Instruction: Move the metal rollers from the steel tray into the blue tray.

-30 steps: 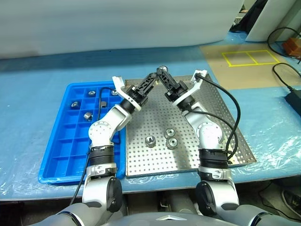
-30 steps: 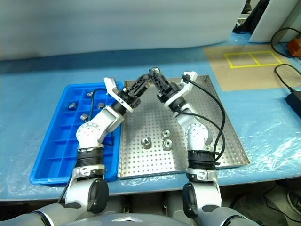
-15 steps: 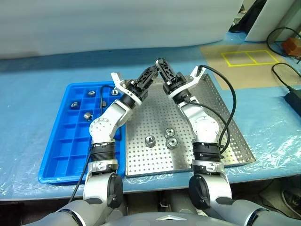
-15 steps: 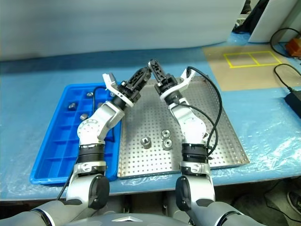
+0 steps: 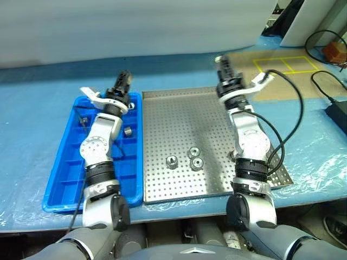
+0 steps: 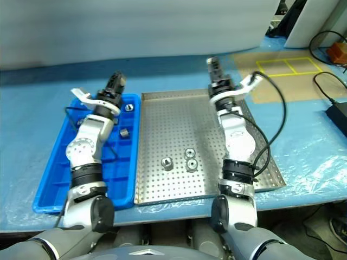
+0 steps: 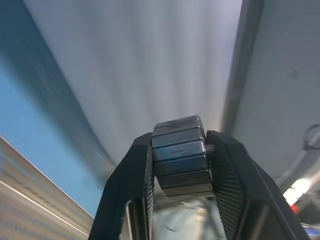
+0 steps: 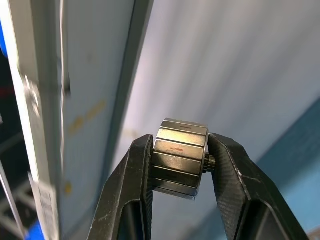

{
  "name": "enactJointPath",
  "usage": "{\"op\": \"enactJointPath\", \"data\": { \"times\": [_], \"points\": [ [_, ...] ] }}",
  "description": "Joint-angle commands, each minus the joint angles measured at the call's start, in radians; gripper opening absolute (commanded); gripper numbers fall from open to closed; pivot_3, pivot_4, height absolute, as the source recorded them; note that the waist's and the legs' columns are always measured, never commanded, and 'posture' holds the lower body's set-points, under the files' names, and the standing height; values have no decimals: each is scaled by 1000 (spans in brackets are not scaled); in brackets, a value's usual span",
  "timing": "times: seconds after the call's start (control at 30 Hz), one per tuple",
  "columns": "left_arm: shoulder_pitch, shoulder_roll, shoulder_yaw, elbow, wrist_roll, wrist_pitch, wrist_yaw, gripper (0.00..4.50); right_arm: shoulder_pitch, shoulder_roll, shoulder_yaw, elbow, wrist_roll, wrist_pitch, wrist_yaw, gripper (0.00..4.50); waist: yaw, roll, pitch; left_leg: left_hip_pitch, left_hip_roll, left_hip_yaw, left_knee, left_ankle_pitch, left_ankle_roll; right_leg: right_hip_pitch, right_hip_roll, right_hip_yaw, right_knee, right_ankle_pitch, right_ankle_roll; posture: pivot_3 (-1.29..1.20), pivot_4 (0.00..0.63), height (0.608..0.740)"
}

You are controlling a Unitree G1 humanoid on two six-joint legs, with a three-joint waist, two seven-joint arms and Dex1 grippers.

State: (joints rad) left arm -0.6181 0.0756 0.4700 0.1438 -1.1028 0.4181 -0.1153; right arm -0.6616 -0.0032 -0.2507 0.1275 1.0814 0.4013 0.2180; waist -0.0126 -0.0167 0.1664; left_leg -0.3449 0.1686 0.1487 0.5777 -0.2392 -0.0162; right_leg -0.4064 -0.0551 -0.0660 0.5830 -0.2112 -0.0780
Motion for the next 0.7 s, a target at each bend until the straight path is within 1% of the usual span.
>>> {"op": "enactJointPath", "data": {
  "times": [0.03,0.13,0.2,0.33,0.37,0.43,0.5,0.7],
  "points": [
    [49,110,-121,-142,302,-136,-41,1252,-4,-34,100,-50,-127,11,86,1306,2,0,0,0,0,0,0,0,0,0,0,0,0,0,0,-147,150,740],
    [115,169,-133,-252,339,-124,-48,1252,-3,-50,146,-29,-187,22,158,1306,16,-1,0,-1,-1,0,0,0,0,0,-2,0,-2,0,0,-80,150,740],
    [166,200,-131,-324,336,-92,-51,1252,3,-64,185,-37,-203,53,235,1306,25,-2,0,-1,-2,0,2,-1,1,0,-2,0,-2,0,0,-39,150,740],
    [321,268,-122,-431,380,-47,-48,1252,1,-111,292,-36,-291,81,384,1306,34,-2,0,-2,-1,0,2,-1,1,0,-2,0,-1,-2,-4,18,150,740],
    [344,275,-120,-444,383,-40,-46,1252,-1,-115,304,-33,-307,82,407,1306,35,-2,0,-2,-1,0,1,-1,1,0,-2,0,-1,-2,-4,35,150,740],
    [417,289,-78,-476,376,-19,-22,1252,-7,-136,350,-26,-361,78,465,1306,40,-2,0,-2,-1,0,2,-1,1,0,-2,-1,0,-2,-4,65,150,740],
    [492,323,-56,-510,403,2,-15,1252,-10,-148,382,-16,-401,75,514,1306,43,-2,1,-1,-1,0,2,0,1,0,-2,-1,1,-2,-5,91,150,740],
    [623,380,-83,-575,468,78,3,1252,2,-156,453,24,-515,33,615,1306,71,-3,1,1,1,0,2,1,-2,1,-2,-1,2,-1,-6,112,150,740]
  ]
}}
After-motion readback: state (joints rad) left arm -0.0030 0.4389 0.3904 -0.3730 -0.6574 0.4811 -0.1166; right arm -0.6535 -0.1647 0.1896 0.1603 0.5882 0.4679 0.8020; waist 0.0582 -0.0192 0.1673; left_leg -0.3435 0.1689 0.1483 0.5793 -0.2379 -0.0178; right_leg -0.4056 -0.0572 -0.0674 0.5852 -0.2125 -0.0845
